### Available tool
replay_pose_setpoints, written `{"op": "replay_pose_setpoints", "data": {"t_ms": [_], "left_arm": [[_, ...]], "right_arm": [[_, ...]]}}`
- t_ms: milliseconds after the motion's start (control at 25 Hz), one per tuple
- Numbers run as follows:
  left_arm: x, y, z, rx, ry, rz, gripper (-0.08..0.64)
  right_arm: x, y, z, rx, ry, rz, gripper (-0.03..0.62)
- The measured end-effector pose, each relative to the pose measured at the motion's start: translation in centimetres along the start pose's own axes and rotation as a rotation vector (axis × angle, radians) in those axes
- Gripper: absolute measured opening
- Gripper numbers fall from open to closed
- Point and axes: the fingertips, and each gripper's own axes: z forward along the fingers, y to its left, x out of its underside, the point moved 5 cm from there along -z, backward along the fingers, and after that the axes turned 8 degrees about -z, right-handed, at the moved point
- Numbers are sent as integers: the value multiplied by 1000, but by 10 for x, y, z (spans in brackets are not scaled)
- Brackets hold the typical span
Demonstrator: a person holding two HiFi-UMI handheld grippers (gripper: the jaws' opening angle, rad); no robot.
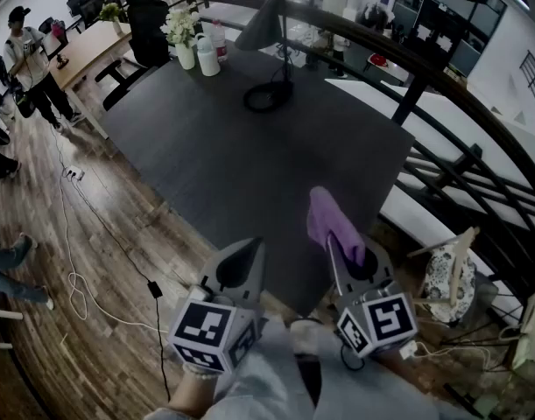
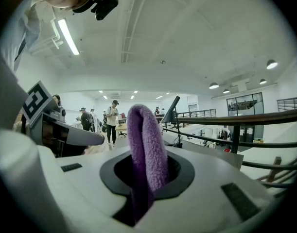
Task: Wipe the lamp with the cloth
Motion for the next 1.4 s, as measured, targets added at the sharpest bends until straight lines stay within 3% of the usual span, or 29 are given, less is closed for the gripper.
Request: {"op": "replay_pose_setpoints", "data": {"t_ms": [760, 1400], "left_arm": [[2, 22, -24, -18, 7, -21, 12], [6, 114, -105, -123, -43, -26, 12]], "right_arm": [[-4, 27, 11, -10, 9, -12, 49], [-6, 118, 48, -36, -8, -7, 51]]}}
